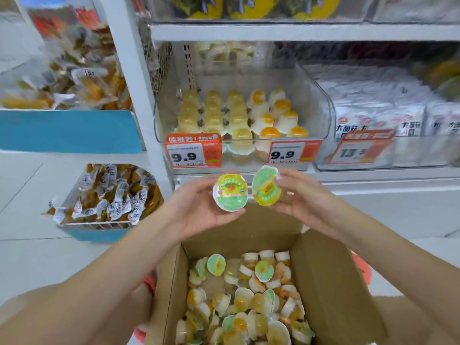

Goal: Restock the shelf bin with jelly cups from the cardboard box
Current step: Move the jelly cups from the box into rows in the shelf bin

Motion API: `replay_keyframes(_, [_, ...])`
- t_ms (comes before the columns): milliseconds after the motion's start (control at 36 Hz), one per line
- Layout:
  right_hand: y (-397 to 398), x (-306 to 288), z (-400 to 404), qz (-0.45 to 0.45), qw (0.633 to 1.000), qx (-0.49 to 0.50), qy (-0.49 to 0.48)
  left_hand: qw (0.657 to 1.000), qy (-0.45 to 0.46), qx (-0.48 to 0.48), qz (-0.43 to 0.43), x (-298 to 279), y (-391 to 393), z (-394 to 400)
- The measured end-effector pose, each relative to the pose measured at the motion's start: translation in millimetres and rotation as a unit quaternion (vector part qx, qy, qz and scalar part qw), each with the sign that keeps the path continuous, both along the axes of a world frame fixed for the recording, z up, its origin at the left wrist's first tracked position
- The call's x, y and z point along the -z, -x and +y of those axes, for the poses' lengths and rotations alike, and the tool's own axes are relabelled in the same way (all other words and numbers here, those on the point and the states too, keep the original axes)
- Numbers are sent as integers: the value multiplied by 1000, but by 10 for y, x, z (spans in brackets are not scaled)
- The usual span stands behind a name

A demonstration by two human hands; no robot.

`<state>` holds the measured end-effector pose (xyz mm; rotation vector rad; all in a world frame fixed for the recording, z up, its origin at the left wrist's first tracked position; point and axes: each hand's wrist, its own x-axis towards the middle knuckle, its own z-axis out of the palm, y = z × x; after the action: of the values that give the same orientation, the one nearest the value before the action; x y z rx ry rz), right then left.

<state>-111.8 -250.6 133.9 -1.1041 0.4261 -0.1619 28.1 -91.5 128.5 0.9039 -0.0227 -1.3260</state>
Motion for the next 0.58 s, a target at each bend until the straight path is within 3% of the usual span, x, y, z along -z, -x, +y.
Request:
replay_keyframes(83, [87, -39, -15, -6, 987, 31, 160, 998, 9, -56, -29, -35, 39, -19])
replay_keyframes(278, [70, -190, 63, -83, 938, 39, 335, 997, 29, -7, -69, -101, 61, -61])
replay_keyframes(583, [-15, -169, 149, -58, 867, 11, 494, 986, 133, 76, -64, -112, 156, -110])
